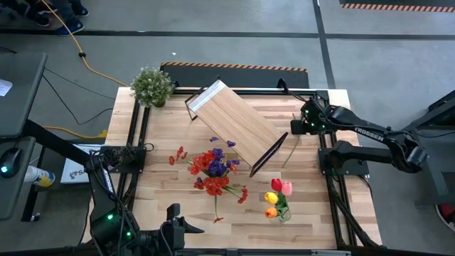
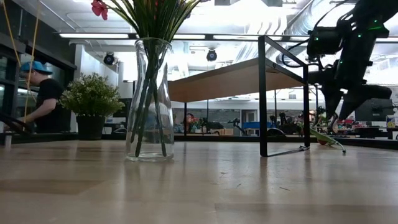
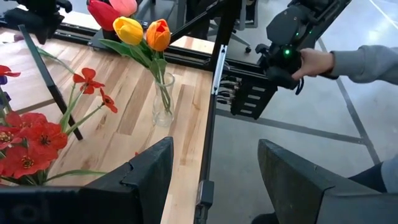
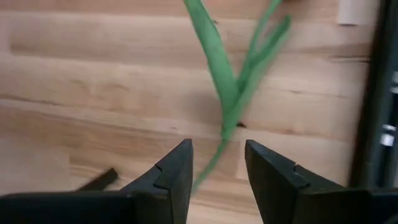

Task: Pick and place flowers into a vace then onto a shelf
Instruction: Put the dark red tulip into the right transparent vase

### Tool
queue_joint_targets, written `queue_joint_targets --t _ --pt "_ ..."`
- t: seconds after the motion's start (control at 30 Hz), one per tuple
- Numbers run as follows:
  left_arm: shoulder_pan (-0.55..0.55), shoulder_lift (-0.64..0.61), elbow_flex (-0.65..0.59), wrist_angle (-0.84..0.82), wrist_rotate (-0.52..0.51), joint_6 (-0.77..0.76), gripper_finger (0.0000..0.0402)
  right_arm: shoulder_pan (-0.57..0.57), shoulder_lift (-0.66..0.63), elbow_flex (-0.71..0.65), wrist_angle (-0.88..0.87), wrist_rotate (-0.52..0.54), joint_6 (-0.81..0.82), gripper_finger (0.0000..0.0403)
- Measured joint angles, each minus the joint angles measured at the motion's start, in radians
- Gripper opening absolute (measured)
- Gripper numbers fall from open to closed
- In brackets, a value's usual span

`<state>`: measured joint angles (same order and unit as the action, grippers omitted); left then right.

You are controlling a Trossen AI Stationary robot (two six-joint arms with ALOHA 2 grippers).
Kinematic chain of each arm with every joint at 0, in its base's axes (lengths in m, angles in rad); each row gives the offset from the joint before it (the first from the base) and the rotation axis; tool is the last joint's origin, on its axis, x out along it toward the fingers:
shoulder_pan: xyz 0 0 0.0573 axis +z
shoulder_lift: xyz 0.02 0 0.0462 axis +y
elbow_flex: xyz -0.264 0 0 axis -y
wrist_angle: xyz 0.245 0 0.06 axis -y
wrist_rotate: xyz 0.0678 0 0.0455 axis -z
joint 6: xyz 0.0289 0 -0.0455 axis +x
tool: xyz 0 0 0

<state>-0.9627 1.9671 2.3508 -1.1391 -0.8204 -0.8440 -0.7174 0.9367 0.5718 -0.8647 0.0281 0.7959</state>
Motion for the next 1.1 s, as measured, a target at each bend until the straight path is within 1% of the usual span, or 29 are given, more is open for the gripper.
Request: queue_joint_targets --t 0.23,0.57,0.8,0.93,1.1 --pt "0.0 0.0 0.0 0.0 -0.002 0.0 0.0266 0.0 0.001 -0.058 0.139 -0.02 0.062 0.0138" --pt "0.0 0.0 0.0 0.001 -0.004 -0.002 0.0266 0.0 0.001 -0.135 0.137 0.019 0.06 0.0138" --pt "0.0 0.0 0.0 0.0 -0.013 -0.002 0.0266 0.0 0.003 -0.15 0.171 0.026 0.079 0.0138" --pt "0.0 0.0 0.0 0.0 -0.024 0.0 0.0266 0.0 0.048 -0.15 0.24 -0.013 0.079 0.0138" --pt "0.0 0.0 0.0 0.0 -0.029 0.0 0.0266 0.0 0.173 -0.149 0.298 -0.055 0.041 0.0138"
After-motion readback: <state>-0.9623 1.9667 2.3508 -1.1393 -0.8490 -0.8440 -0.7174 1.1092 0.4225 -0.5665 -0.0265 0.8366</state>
